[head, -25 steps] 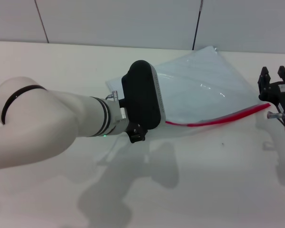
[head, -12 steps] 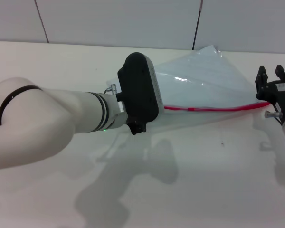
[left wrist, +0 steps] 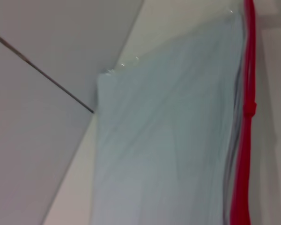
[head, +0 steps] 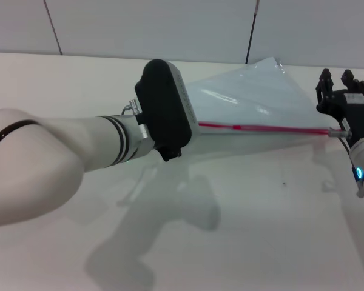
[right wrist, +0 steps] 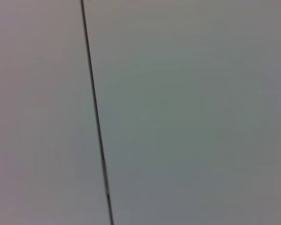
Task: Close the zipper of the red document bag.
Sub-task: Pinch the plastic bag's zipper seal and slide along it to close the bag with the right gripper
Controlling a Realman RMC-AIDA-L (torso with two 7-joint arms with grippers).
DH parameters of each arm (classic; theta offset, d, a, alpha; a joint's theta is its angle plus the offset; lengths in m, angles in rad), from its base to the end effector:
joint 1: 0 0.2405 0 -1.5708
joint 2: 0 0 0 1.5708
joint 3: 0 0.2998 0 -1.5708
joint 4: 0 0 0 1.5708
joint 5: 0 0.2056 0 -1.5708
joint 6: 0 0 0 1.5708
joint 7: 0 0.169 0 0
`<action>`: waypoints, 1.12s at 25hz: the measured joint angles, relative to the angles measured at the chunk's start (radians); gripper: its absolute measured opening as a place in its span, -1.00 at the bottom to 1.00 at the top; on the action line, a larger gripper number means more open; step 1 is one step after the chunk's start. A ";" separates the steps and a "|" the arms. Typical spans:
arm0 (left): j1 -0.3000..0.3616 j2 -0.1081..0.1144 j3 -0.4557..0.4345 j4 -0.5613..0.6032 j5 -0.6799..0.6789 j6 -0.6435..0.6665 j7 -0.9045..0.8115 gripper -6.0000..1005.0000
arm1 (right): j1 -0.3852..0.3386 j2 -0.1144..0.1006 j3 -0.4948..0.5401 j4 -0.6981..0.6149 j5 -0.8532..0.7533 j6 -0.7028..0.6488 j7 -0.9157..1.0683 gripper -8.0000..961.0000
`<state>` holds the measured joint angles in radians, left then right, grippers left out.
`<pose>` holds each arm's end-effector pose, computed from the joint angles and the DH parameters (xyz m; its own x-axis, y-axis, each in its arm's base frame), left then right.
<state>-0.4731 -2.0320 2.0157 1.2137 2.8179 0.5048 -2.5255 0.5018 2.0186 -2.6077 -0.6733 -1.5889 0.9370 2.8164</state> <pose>-0.2142 0.4055 -0.1185 0.9751 0.0261 -0.2201 -0.1325 -0.7275 -0.6732 0.2844 0.4015 -0.0791 0.6320 -0.0717 -0.7717 -0.7741 -0.1058 -0.6241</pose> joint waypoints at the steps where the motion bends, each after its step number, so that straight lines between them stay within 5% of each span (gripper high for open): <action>1: 0.013 -0.001 -0.001 0.011 0.007 -0.012 0.000 -0.87 | -0.005 -0.009 0.001 -0.028 -0.001 0.000 0.000 -0.17; 8: 0.058 -0.001 -0.005 0.044 0.020 -0.092 -0.001 -0.87 | -0.034 -0.122 -0.002 -0.233 -0.027 -0.056 0.000 -0.17; 16: 0.077 0.000 -0.001 0.054 0.016 -0.134 -0.001 -0.87 | -0.030 -0.228 0.073 -0.384 -0.103 -0.318 0.000 -0.17; 28: 0.079 0.000 -0.006 0.060 0.014 -0.135 -0.002 -0.88 | -0.075 -0.233 0.386 -0.550 -0.389 -0.801 -0.002 -0.17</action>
<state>-0.3946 -2.0325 2.0098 1.2742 2.8319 0.3697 -2.5275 0.4266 1.7854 -2.2212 -1.2235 -1.9778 0.1359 2.8142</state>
